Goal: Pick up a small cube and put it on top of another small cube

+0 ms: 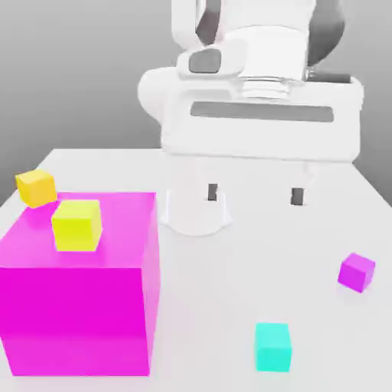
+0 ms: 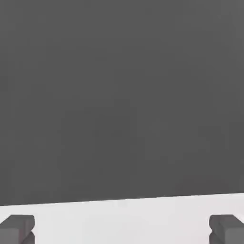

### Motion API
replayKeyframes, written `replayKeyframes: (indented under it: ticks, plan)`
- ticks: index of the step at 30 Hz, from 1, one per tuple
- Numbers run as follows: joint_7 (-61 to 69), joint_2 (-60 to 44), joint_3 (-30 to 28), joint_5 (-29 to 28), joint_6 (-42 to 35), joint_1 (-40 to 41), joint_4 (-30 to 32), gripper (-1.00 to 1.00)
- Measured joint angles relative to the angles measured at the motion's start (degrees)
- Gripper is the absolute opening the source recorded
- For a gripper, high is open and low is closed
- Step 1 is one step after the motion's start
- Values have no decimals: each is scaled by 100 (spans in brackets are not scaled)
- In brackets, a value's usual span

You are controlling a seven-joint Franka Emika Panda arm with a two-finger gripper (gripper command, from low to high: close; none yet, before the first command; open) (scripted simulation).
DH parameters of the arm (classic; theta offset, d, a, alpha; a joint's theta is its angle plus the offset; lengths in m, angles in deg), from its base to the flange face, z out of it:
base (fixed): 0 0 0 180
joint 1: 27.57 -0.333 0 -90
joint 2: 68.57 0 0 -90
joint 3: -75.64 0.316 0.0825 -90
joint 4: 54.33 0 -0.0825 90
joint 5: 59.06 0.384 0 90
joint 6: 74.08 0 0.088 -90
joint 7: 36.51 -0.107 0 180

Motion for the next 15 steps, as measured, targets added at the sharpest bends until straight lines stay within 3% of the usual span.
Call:
replayKeyframes:
  ticks: [9, 14, 15]
  plan:
    - [-651, -1841, 208, -88, 867, -296, 499, 0]
    - [-1080, -2881, -169, -583, 1632, -608, 368, 0]
    - [-1148, -3048, -275, -669, 1765, -695, 336, -100]
